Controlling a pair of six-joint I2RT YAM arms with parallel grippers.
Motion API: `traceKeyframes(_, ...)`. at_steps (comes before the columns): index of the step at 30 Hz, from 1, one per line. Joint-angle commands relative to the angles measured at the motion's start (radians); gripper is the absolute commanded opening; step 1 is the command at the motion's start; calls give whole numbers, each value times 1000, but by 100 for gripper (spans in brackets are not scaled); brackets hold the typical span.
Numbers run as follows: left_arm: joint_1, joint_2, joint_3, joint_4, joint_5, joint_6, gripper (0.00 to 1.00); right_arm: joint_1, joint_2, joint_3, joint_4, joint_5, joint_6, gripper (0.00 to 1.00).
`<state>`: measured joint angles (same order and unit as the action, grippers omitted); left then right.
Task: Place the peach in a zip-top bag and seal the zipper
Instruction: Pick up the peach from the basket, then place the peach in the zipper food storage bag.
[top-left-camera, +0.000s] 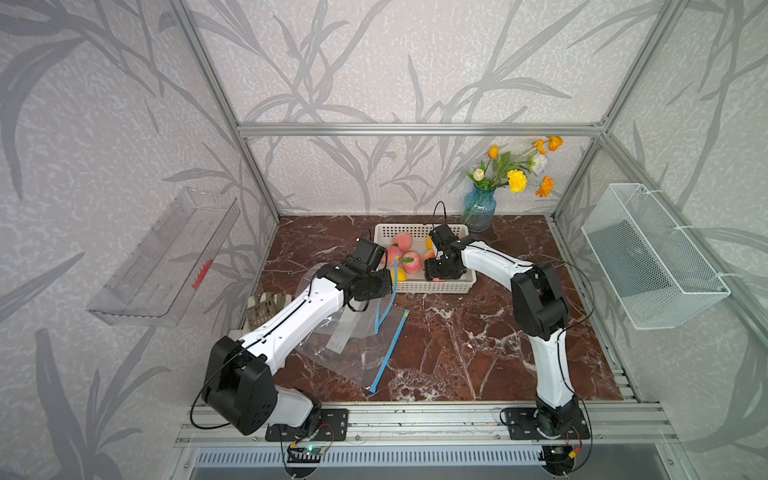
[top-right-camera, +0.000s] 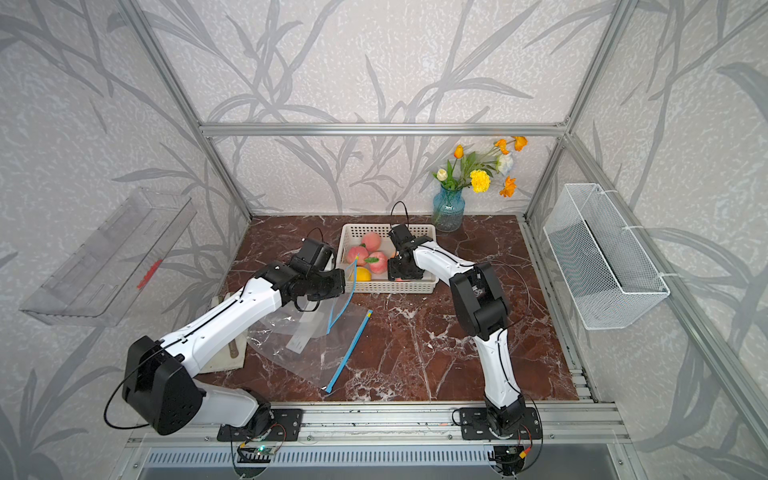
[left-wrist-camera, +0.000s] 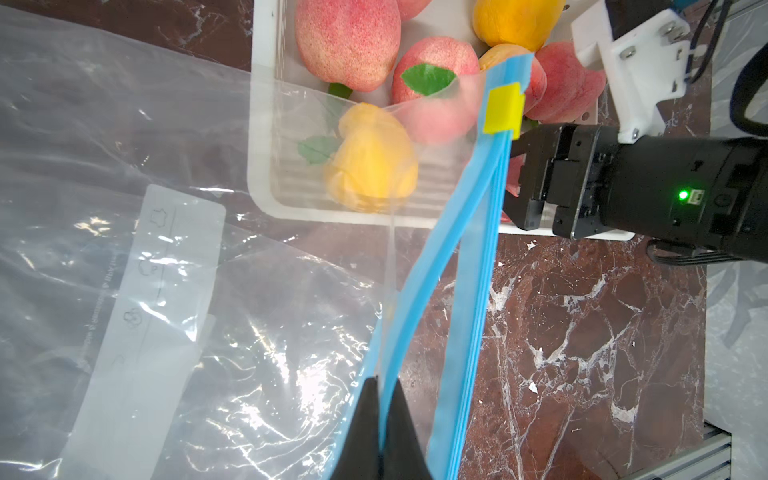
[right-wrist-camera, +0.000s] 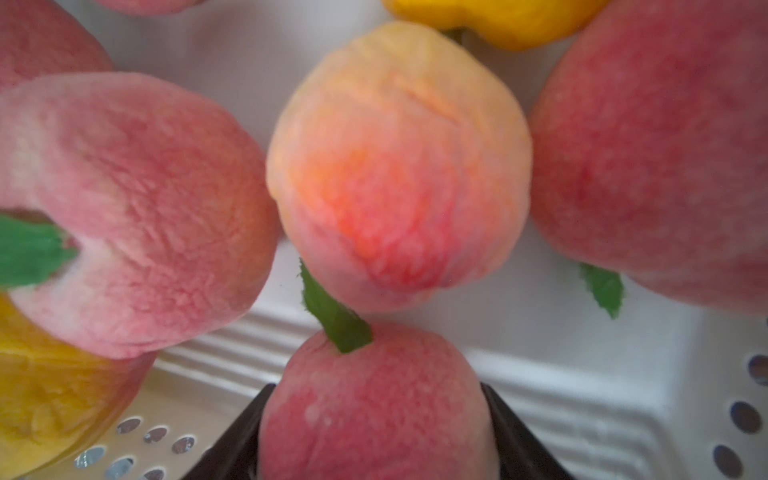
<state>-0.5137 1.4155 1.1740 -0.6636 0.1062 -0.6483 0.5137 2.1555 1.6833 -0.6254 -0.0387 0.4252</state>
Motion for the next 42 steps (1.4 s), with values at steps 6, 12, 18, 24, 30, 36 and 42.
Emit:
traceKeyframes(6, 6, -23, 0, 2, 13, -24, 0, -18, -297, -139, 83, -69, 11, 62)
traceKeyframes(12, 5, -44, 4, 4, 1, -39, 0, -27, -548, -391, 297, -231, 44, 62)
traceKeyframes(18, 5, -70, 0, 26, -12, -64, 0, -27, -717, -593, 541, -398, 118, 61)
traceKeyframes(24, 6, -86, -18, 65, 18, -83, 0, -24, -796, -727, 807, -525, 278, 61)
traceKeyframes(30, 6, -81, -19, 90, 36, -96, 0, 31, -787, -750, 951, -547, 362, 61)
traceKeyframes(36, 6, -78, -21, 94, 46, -98, 0, 108, -715, -741, 1126, -546, 424, 61)
traceKeyframes(42, 6, -107, -40, 100, 49, -83, 0, 147, -668, -721, 1156, -490, 459, 61)
